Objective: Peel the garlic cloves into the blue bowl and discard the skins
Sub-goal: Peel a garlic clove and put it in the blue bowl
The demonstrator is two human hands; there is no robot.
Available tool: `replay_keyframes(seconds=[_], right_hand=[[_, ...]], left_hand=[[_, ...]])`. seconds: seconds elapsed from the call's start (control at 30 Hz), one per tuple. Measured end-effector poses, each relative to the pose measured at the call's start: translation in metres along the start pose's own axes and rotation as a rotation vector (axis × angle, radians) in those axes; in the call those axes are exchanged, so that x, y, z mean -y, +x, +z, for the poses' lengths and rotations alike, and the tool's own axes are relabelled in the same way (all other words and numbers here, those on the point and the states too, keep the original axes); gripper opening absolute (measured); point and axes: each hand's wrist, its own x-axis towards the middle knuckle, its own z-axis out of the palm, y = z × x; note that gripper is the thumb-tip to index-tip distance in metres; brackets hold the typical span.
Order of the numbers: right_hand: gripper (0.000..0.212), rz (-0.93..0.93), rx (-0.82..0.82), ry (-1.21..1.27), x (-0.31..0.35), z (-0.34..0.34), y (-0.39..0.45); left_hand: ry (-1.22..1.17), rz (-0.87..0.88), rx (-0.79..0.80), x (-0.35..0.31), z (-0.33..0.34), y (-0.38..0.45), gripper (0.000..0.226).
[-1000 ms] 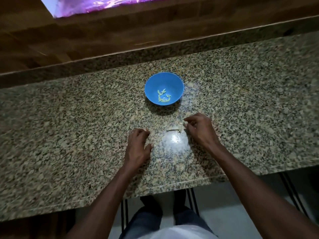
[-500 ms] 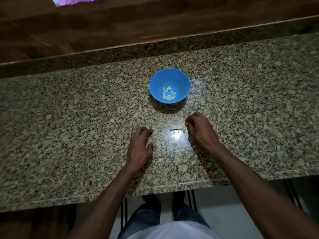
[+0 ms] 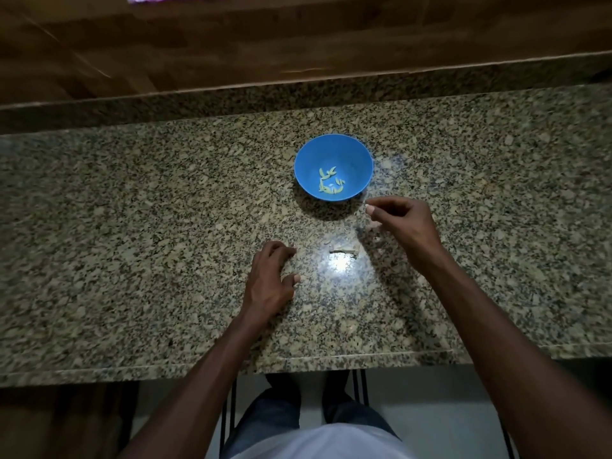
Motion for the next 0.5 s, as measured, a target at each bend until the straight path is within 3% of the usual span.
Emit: replay_keyframes(seconds=[0.2,0.4,0.5], right_hand=[[0.022,-0.138,0.016,-0.103,0.029,0.011,0.028],[0.019,-0.229,0.018,-0.376,0.05,0.039,0.068],[0.022,-0.254,0.052,-0.485,0.053,0.047,0.078]], left_hand=[[-0.031,-0.031,0.028,0.0,-0.001,0.007,0.045],[-0.096,-0.026,-0.068,-0.017,0.0,0.023,0.012],[-0.102,0.028,-0.102,-0.032,0.007,0.036,0.01]])
